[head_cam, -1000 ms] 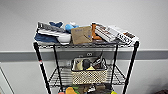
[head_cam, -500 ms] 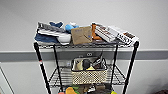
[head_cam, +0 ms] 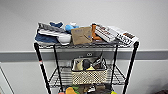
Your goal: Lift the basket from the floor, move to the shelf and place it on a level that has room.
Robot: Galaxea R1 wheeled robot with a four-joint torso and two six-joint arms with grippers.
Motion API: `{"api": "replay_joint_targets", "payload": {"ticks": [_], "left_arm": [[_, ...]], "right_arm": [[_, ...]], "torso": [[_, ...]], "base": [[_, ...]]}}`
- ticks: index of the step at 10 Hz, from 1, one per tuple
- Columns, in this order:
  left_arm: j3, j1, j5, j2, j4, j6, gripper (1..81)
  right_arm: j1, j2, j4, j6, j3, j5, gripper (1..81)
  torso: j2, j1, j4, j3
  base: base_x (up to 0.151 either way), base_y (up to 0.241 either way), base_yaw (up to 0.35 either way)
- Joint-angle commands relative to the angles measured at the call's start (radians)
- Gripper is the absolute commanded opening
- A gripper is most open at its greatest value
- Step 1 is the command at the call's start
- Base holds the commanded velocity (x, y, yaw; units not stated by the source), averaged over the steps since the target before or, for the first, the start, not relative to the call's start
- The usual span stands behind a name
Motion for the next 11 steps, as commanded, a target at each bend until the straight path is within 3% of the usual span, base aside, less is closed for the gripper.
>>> {"api": "replay_joint_targets", "payload": {"ticks": [1, 5, 9, 11], "left_arm": [[-0.222, -0.010, 0.036, 0.142, 0.036, 0.008, 81.1], [-0.503, -0.002, 0.053, 0.311, 0.042, 0.006, 81.1], [-0.550, -0.007, 0.057, 0.333, 0.042, 0.008, 81.1], [-0.550, -0.009, 0.060, 0.336, 0.044, 0.008, 81.1]], "right_arm": [[0.005, 0.073, -0.061, -0.004, -0.109, -0.029, 81.1], [-0.010, 0.199, -0.086, -0.004, -0.348, -0.040, 81.1], [-0.019, 0.355, -0.120, -0.004, -0.603, -0.043, 81.1], [-0.025, 0.391, -0.127, -0.013, -0.646, -0.043, 81.1]], "torso": [[0.000, 0.001, 0.000, 0.000], [0.000, 0.001, 0.000, 0.000], [0.000, 0.001, 0.000, 0.001], [-0.001, 0.001, 0.000, 0.001]], "base": [[0.000, 0.000, 0.000], [0.000, 0.000, 0.000], [0.000, 0.000, 0.000], [0.000, 0.000, 0.000]]}}
